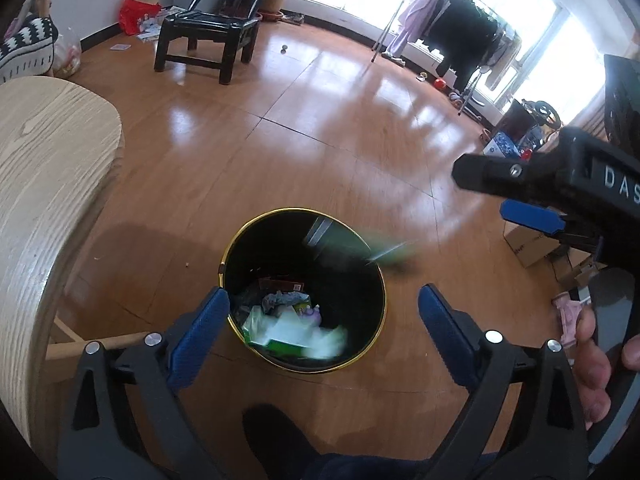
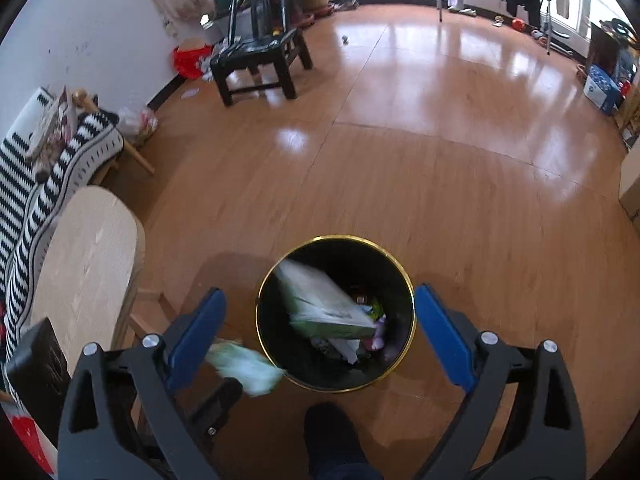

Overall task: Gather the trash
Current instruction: 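Open both tools to drop the tray and leaflet into the black bin, then move both tools back over the pill blister and red ribbon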

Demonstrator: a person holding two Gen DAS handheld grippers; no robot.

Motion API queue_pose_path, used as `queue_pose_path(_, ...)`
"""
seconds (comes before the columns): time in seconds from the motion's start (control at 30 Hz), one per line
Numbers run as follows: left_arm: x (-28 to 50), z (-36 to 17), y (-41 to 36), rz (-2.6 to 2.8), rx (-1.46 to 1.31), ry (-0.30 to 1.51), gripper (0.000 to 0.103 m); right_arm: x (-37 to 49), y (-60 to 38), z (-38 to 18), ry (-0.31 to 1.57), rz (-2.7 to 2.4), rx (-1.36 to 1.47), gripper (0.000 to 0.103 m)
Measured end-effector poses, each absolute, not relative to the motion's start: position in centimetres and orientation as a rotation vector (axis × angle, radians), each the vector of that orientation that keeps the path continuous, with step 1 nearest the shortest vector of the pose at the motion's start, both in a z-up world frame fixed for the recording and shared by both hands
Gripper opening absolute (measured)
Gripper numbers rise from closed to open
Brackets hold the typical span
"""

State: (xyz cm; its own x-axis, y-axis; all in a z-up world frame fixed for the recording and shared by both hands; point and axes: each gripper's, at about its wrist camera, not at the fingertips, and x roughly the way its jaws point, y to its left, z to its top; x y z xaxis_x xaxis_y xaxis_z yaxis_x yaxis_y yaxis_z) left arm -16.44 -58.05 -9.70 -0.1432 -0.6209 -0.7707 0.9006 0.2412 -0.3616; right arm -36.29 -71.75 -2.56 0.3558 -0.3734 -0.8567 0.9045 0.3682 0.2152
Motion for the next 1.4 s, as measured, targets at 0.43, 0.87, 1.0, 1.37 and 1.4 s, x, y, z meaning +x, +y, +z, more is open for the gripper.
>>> queue_pose_path(0.43,-13.9,-6.4,-54.0,-1.303,0.298,0.999,0.093,-32.8,-69.7,-1.6,0.811,-0.884,0.703,0.092)
queue_pose_path(0.87,-2.8,-0.1,-34.8,-0.949,0.308,0.848,0.093,-19.0,-59.9,3.0,0.766,-0.592,0.483,0.095)
queue_pose_path(1.0,0.5,0.9,-25.9,-0.797,0.276,0.83,0.093,-13.3,-54.4,4.0,0.778,-0.456,0.416,0.095)
queue_pose_path(1.37,4.5,0.9,-5.9,-0.504,0.151,0.809,0.093,-0.4,-36.7,4.3,0.833,-0.114,0.236,0.096)
queue_pose_path(1.4,4.8,0.6,-5.0,-0.482,0.145,0.815,0.093,0.3,-35.2,4.2,0.839,-0.094,0.211,0.096)
